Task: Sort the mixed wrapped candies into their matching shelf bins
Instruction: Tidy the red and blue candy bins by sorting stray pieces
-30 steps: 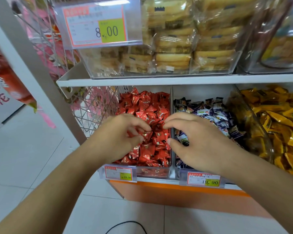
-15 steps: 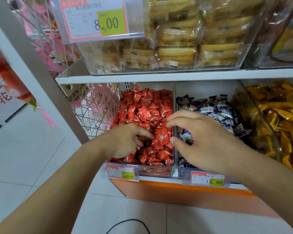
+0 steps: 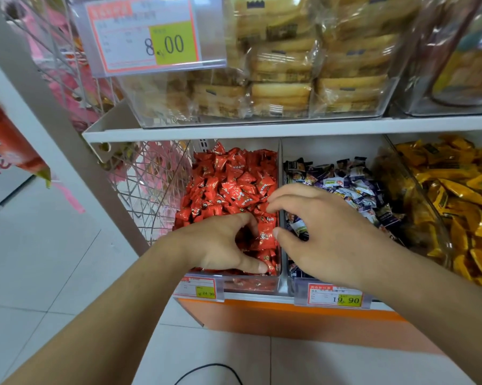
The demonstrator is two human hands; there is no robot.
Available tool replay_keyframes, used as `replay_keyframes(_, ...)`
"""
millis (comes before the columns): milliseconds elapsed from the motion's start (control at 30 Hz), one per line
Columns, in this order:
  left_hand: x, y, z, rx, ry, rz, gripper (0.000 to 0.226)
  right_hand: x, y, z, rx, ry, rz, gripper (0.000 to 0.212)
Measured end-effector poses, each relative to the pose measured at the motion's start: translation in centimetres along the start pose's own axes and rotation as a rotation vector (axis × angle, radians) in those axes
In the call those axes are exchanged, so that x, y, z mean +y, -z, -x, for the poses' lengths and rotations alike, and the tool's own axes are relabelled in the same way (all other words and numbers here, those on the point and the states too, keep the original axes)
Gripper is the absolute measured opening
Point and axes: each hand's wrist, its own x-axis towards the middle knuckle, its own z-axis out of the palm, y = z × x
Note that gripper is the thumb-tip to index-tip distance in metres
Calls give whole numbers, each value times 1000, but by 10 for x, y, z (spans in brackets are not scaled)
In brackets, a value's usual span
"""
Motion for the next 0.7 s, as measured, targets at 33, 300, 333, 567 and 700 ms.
replay_keyframes(33, 1, -3, -1, 14, -3, 12, 65, -1, 0, 0, 5, -1, -1, 28)
replay_keyframes(300, 1, -9, -8, 140, -89, 25, 63, -2, -5, 0, -9, -8, 2, 23)
replay_keyframes(333, -2, -9, -10, 145, -88, 49, 58, -1, -5, 0, -12, -9, -3, 23)
replay_keyframes(567, -9, 7, -9, 141, -68, 244, 42, 1, -3, 0, -28, -10, -13, 22)
replay_keyframes(700, -18, 17, -4, 214, -77, 328, 33, 1, -2, 0, -28, -4, -15, 22)
